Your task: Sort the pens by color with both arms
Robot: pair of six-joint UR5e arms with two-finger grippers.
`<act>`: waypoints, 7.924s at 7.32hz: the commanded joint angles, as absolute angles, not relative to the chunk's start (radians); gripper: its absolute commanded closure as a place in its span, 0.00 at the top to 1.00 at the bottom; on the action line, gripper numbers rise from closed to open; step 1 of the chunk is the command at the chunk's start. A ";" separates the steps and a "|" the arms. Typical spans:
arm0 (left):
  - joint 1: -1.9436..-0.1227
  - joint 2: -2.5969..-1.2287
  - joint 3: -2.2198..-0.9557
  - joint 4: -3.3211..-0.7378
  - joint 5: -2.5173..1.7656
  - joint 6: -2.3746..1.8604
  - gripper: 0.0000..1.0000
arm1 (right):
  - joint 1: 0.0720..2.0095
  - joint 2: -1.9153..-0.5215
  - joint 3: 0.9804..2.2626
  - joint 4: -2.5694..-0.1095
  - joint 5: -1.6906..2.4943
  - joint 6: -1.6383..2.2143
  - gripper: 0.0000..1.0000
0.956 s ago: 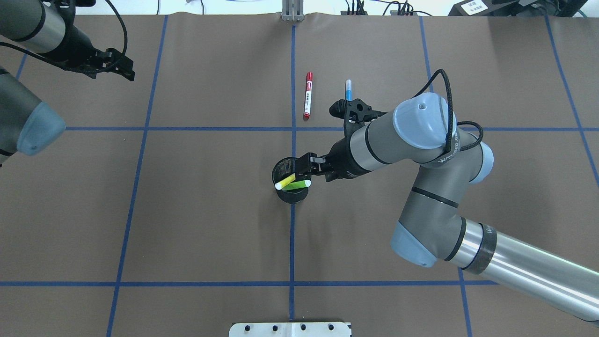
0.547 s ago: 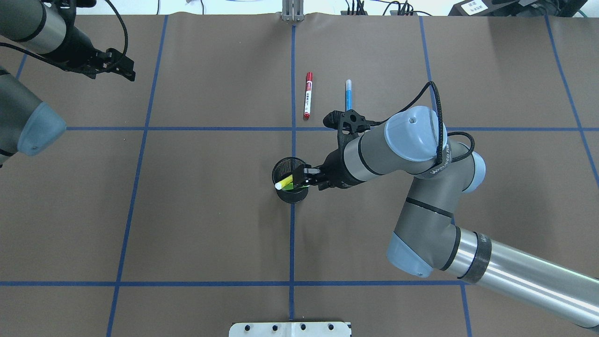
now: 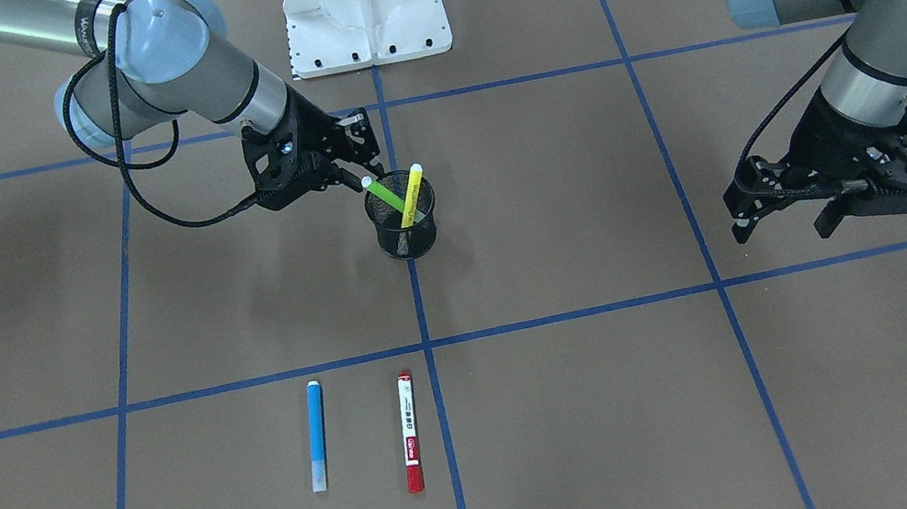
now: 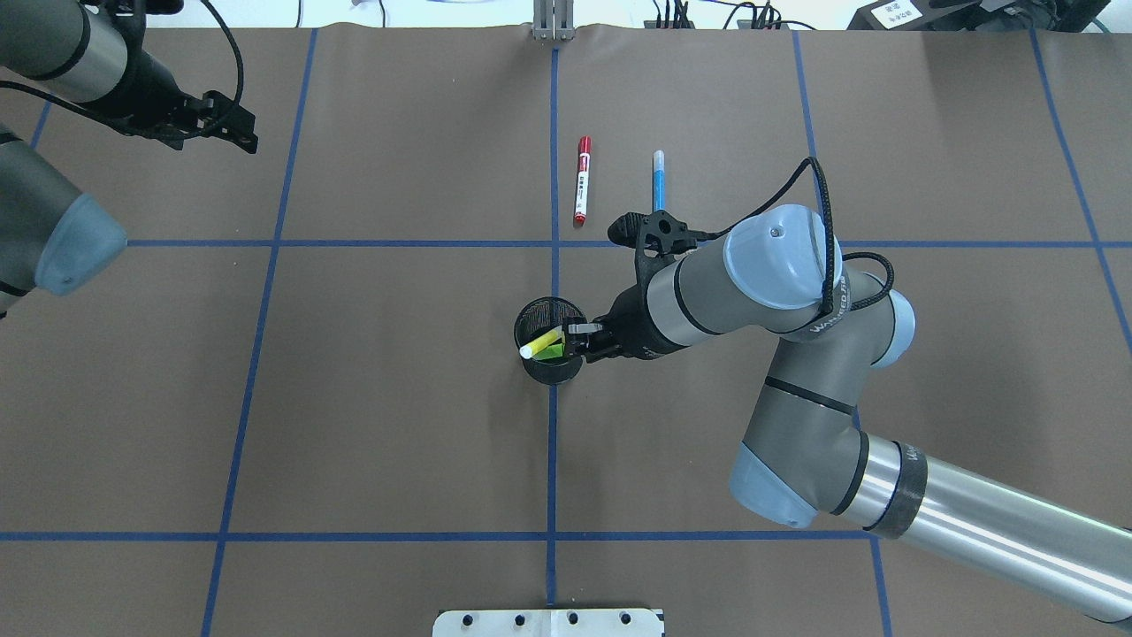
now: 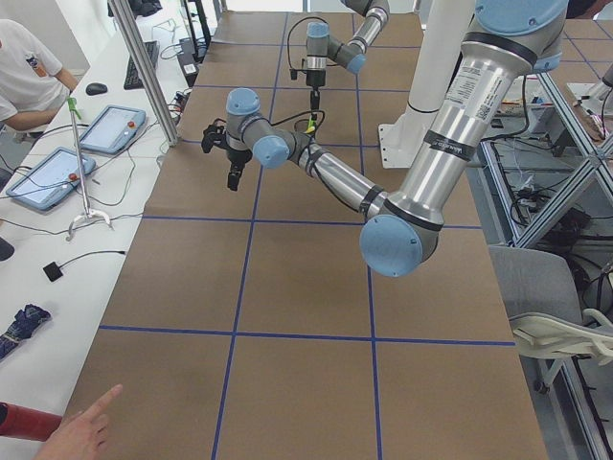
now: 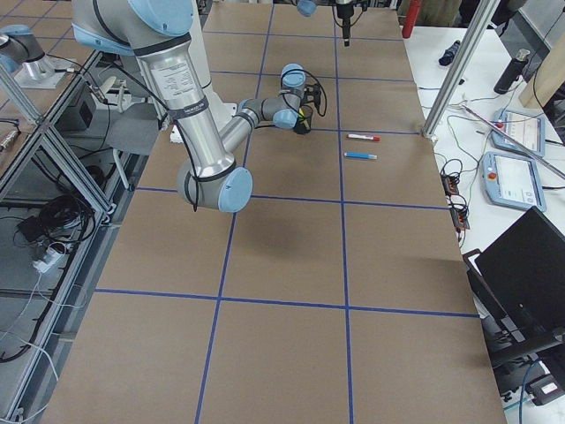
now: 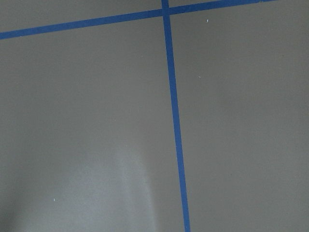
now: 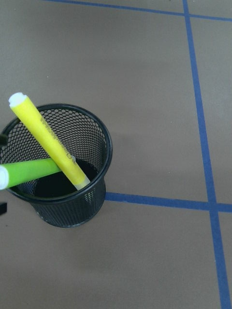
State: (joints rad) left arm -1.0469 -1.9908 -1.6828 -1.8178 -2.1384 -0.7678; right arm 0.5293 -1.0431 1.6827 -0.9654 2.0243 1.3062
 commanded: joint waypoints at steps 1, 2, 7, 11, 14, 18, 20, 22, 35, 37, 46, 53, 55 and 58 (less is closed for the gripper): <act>-1.045 -1.991 -1.683 -1.818 -2.137 -0.781 0.98 | 0.529 -1.042 1.683 -0.966 1.993 1.302 0.38; -1.045 -1.993 -1.681 -1.819 -2.135 -0.791 0.98 | 0.529 -1.016 1.675 -0.972 1.991 1.305 0.45; -1.043 -1.996 -1.681 -1.819 -2.134 -0.793 0.98 | 0.528 -1.015 1.658 -0.970 1.979 1.305 0.40; -1.043 -2.002 -1.689 -1.818 -2.132 -0.821 0.98 | 0.528 -1.019 1.670 -0.973 1.971 1.316 0.15; -1.043 -2.009 -1.692 -1.816 -2.132 -0.841 0.98 | 0.528 -1.019 1.672 -0.974 1.971 1.319 0.00; -1.042 -2.013 -1.690 -1.816 -2.132 -0.842 0.98 | 0.529 -1.022 1.687 -0.976 1.964 1.318 0.56; -1.043 -2.013 -1.690 -1.816 -2.132 -0.842 0.98 | 0.529 -1.020 1.690 -1.012 1.960 1.319 0.61; -1.042 -2.014 -1.690 -1.816 -2.132 -0.862 0.98 | 0.535 -1.025 1.703 -1.019 1.962 1.319 0.62; -1.042 -2.026 -1.703 -1.812 -2.132 -0.881 0.98 | 0.518 -1.026 1.721 -1.048 1.960 1.319 0.00; -1.042 -2.026 -1.703 -1.812 -2.132 -0.887 0.98 | 0.537 -1.020 1.765 -1.095 1.968 1.318 0.00; -1.039 -2.033 -1.698 -1.813 -2.134 -0.905 0.98 | 0.733 -0.960 1.864 -1.302 1.960 1.212 0.00; -1.040 -2.022 -1.712 -1.813 -2.132 -0.927 0.98 | 0.536 -0.548 1.216 -1.155 1.193 1.339 0.00; -1.040 -2.022 -1.712 -1.813 -2.132 -0.927 0.98 | 0.505 -0.491 1.074 -1.141 1.120 1.351 0.00; -1.039 -2.028 -1.709 -1.812 -2.132 -0.927 0.98 | 0.477 -0.485 1.006 -1.140 1.086 1.350 0.00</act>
State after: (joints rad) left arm -1.0391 -2.0241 -1.7112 -1.8128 -2.1323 -0.9265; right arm 0.4903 -0.4846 1.0249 -1.1396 1.0938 1.3508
